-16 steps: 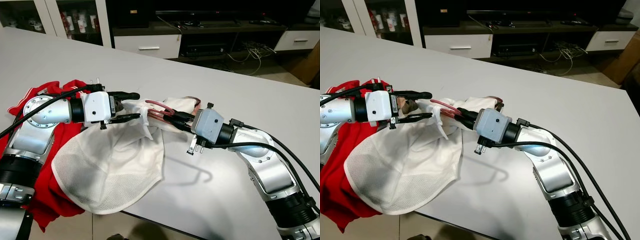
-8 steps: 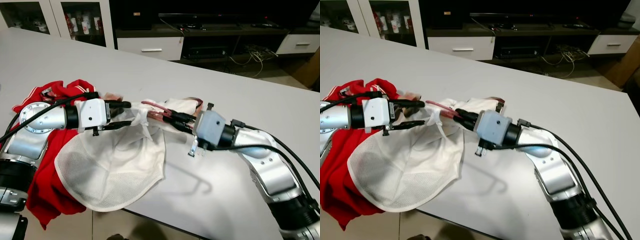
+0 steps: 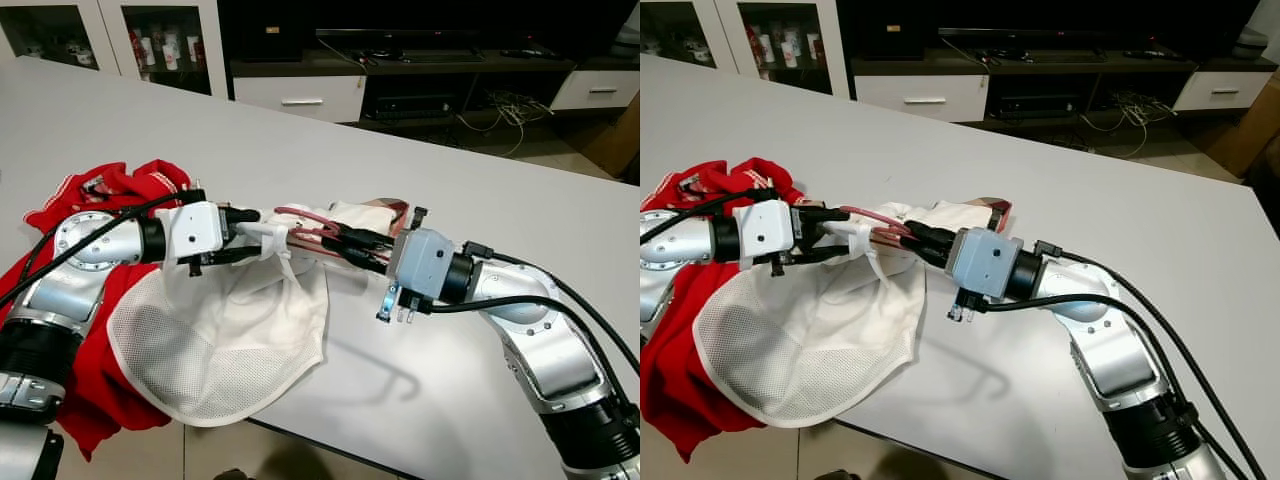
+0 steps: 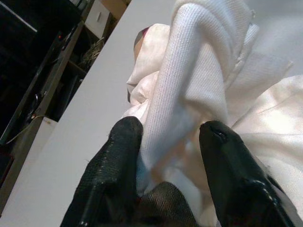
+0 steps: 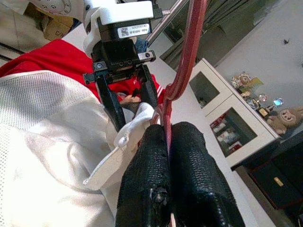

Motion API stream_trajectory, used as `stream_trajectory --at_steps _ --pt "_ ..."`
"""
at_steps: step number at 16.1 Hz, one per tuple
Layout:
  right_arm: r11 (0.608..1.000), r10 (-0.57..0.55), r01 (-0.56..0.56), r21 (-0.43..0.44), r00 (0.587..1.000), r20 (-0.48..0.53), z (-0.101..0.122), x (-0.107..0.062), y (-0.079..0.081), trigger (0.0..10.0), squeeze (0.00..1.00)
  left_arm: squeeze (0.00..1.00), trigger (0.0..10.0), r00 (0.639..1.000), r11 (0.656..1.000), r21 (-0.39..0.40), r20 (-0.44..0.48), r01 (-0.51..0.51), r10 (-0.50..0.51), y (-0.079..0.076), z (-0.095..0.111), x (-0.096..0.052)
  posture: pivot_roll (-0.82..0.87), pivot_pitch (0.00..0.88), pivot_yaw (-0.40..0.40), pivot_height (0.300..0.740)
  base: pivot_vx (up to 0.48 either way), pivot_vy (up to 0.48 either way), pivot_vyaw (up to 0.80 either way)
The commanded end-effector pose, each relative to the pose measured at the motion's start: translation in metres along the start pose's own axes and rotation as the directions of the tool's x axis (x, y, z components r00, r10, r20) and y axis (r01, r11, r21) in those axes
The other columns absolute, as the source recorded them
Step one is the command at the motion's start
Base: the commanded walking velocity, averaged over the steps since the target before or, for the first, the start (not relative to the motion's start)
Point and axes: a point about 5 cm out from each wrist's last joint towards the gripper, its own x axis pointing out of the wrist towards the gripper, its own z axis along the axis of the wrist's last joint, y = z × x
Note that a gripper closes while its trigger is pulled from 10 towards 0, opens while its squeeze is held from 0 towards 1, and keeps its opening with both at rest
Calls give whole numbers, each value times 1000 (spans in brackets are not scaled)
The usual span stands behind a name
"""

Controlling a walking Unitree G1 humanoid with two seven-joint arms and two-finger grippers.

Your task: Hang hanger

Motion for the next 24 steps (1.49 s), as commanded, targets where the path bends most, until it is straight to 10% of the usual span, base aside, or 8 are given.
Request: stream_trajectory --at_steps 1,2,3,21,22,24 --pt "1000 1 0 -28 999 50 11 3 -2 10000 0 0 3608 1000 1000 17 15 23 -23 0 4 4 82 35 -32 740 0 0 0" --pt "1000 0 1 -31 999 51 12 4 -2 10000 0 0 3608 999 999 13 23 29 -30 -1 4 5 82 35 -32 740 0 0 0" --pt "999 -3 5 -34 998 57 13 5 -2 10000 0 0 0 998 999 5 40 39 -39 -3 6 5 82 35 -32 740 0 0 0" --pt "985 -167 171 -39 982 89 13 -10 -23 10000 0 0 0 976 996 -35 207 79 -70 -23 31 5 94 40 -35 740 0 0 0" --pt "982 -184 187 -20 978 100 13 -13 -25 10000 1000 0 0 976 996 -47 208 77 -65 -24 31 5 93 41 -36 740 0 0 0" --pt "985 -170 171 -1 980 103 14 -14 -24 10000 1000 0 0 981 996 -58 188 67 -55 -26 28 6 93 44 -37 740 0 0 0"
